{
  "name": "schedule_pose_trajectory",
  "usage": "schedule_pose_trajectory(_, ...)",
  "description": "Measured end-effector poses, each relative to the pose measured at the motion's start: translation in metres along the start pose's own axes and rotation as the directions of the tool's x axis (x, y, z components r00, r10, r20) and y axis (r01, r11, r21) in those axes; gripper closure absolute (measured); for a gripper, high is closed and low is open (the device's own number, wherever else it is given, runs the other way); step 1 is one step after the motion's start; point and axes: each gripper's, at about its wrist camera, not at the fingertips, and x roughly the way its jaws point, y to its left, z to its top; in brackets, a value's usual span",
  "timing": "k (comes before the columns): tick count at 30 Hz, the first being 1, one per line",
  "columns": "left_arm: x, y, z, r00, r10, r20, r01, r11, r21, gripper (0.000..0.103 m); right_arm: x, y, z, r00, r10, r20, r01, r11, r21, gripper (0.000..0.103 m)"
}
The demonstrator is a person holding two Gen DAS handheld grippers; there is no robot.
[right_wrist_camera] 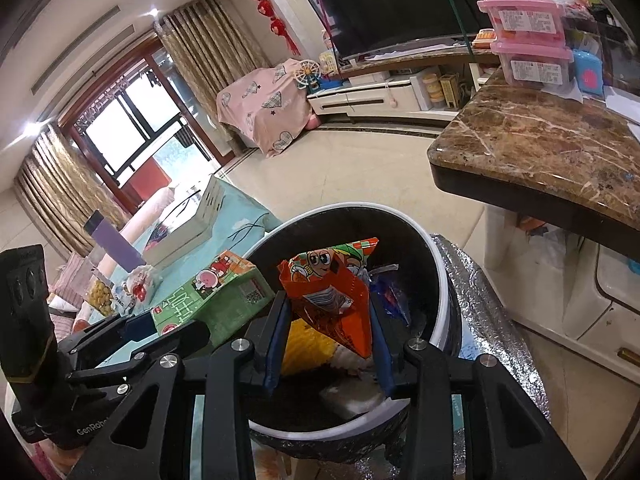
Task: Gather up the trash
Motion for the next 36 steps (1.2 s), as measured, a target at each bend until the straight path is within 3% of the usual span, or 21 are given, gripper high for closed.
schedule_pose_trajectory(5, 0.004, -0.001, 0.003, 1.000, -0.011, -0.011, 0.011, 1.000, -0.001, 0.052, 0.002, -0.002, 0.003, 1.000, -0.006, -0.003, 0.006, 1.000, 0.006, 0.061)
schedule_pose_trajectory(11, -0.001, 0.002, 0.001, 1.000, -0.018, 0.000, 0.018, 1.000, -0.012, 0.049, -0.001, -0.003, 0.004, 1.000, -0.003, 0.003, 0.003, 1.000, 0.028, 0.049)
schedule_pose_trajectory(15, -0.009, 0.008, -0.007, 1.000, -0.018, 0.009, 0.018, 1.000, -0.020, 0.048, -0.004, -0.002, 0.003, 1.000, -0.001, 0.013, 0.001, 0.999, 0.035, 0.048)
schedule_pose_trajectory(20, -0.022, 0.023, -0.029, 1.000, -0.012, 0.013, 0.012, 0.998, -0.061, 0.047, -0.010, 0.008, -0.002, 1.000, -0.008, 0.022, 0.007, 1.000, 0.018, 0.047)
schedule_pose_trajectory(23, -0.034, 0.036, -0.046, 1.000, 0.006, 0.014, -0.005, 0.996, -0.089, 0.047, -0.016, 0.020, -0.008, 0.999, -0.002, 0.040, 0.002, 1.000, -0.005, 0.038)
schedule_pose_trajectory(28, -0.058, 0.061, -0.071, 0.999, 0.032, 0.017, -0.030, 0.989, -0.147, 0.047, -0.019, 0.042, -0.022, 0.998, 0.022, 0.055, -0.019, 0.999, -0.042, 0.034)
schedule_pose_trajectory(36, -0.105, 0.113, -0.114, 0.994, 0.103, 0.031, -0.090, 0.952, -0.292, 0.046, -0.004, 0.083, -0.045, 0.997, 0.080, 0.022, -0.078, 0.994, -0.071, 0.029)
